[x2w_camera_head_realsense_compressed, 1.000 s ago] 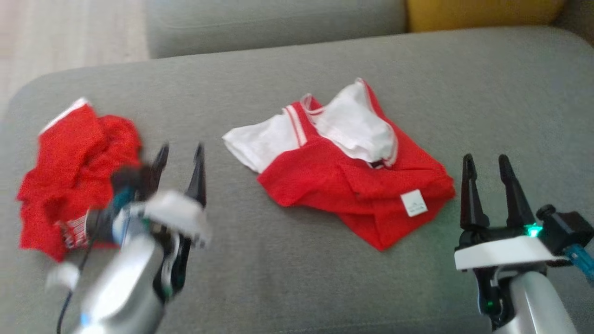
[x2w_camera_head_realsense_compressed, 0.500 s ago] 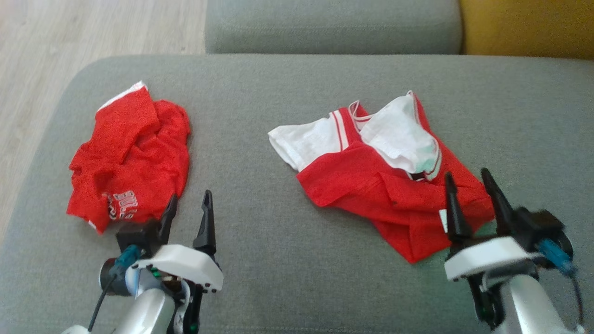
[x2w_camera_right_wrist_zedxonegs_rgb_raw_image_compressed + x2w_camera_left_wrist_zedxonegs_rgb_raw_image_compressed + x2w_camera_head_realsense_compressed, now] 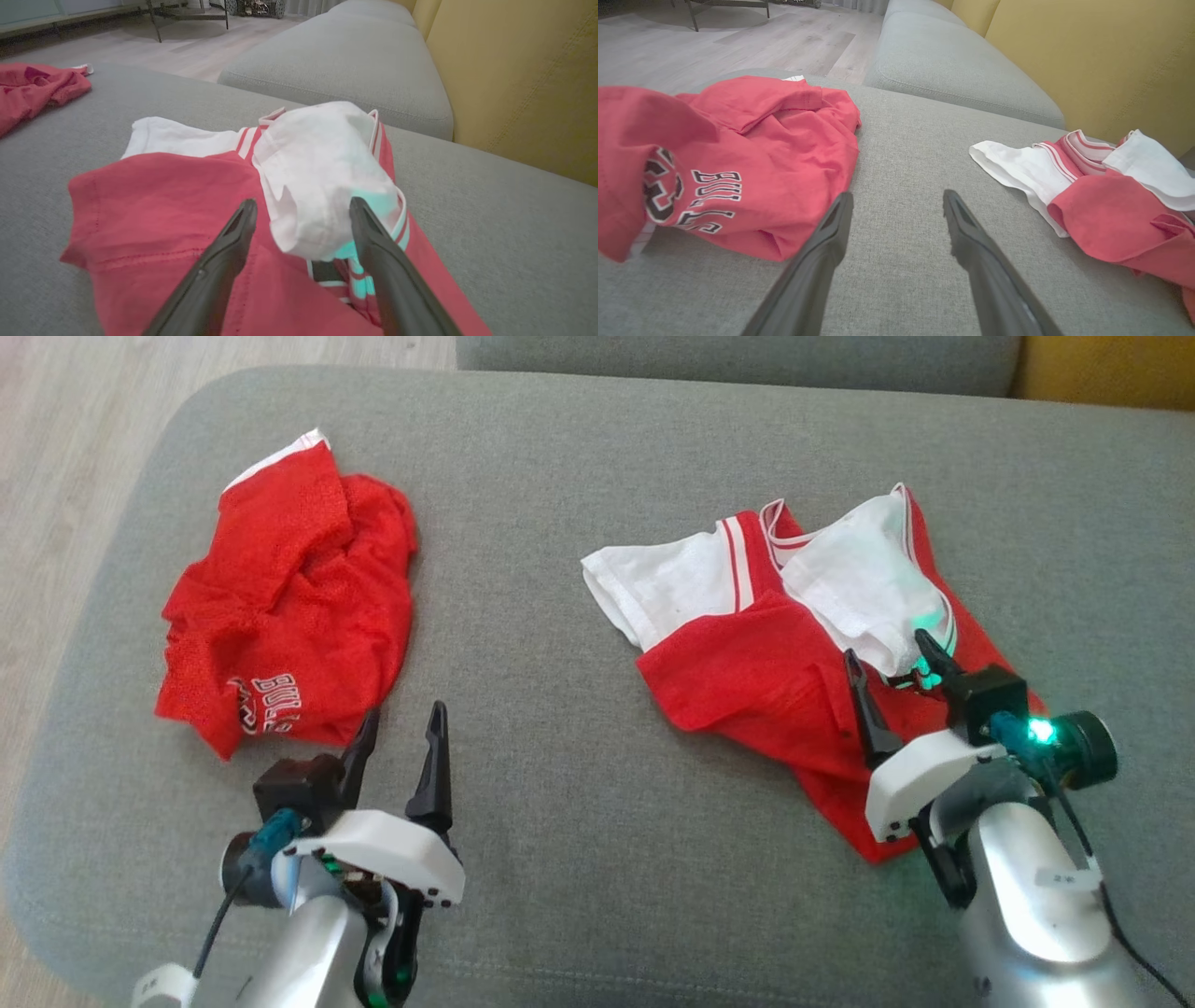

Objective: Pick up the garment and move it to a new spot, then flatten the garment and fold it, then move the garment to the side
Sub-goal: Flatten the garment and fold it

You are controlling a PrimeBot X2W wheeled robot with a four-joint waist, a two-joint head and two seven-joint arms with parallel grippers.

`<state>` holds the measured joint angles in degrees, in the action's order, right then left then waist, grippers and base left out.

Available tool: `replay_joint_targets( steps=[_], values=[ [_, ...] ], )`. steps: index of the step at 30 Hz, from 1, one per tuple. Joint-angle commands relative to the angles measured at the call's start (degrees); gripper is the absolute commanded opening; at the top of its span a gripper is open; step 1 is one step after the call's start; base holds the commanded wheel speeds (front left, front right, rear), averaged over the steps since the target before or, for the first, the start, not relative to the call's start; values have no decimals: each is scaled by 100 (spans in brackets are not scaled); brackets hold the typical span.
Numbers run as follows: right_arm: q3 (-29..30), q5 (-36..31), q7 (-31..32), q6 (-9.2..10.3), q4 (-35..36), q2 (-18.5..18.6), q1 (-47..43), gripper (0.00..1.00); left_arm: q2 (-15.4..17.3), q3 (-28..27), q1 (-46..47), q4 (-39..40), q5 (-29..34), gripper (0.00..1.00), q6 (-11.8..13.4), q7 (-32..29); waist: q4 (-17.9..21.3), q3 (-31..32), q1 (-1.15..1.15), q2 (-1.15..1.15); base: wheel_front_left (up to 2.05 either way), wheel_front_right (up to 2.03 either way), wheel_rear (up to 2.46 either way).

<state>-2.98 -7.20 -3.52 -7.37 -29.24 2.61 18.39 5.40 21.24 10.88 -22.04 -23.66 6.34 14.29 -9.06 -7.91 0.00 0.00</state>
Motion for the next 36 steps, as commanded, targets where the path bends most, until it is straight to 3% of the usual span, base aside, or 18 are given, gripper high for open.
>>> replay_joint_targets(
  steps=[1,5,6,7,8,18,24,31,36],
  values=[
    [-49,-75,-35,-12,41,27,288,100,0,-268,273,134,93,100,-61,71,-21,-32,0,0,0,0,0],
    [45,-165,-83,-12,-130,27,406,100,-55,-335,288,99,163,100,-109,71,-12,-60,0,0,0,0,0],
    [90,-197,-108,-12,-242,27,467,42,-87,-373,301,76,201,100,-144,71,-3,-71,0,0,0,0,0],
    [90,-197,-108,-12,-242,27,467,42,-87,-373,301,76,201,100,-144,71,-3,-71,0,0,0,0,0],
    [126,-186,-173,-12,-330,27,530,0,-116,-406,309,55,235,100,-177,71,7,-71,0,0,0,0,0],
    [-263,438,-699,-12,-269,27,916,0,-206,-513,253,-60,324,100,-286,71,4,145,0,0,0,0,0],
    [-941,871,-792,-12,154,27,1407,0,-238,-575,127,-81,281,100,-304,71,-38,367,0,0,0,0,0],
    [-1812,1809,-703,-12,834,27,2215,0,-249,-564,8,-57,218,100,-293,71,-69,511,0,0,0,0,0],
    [-1694,2326,-618,-12,1013,27,2945,0,-251,-510,-45,11,146,100,-241,71,-60,512,0,0,0,0,0]
  ],
)
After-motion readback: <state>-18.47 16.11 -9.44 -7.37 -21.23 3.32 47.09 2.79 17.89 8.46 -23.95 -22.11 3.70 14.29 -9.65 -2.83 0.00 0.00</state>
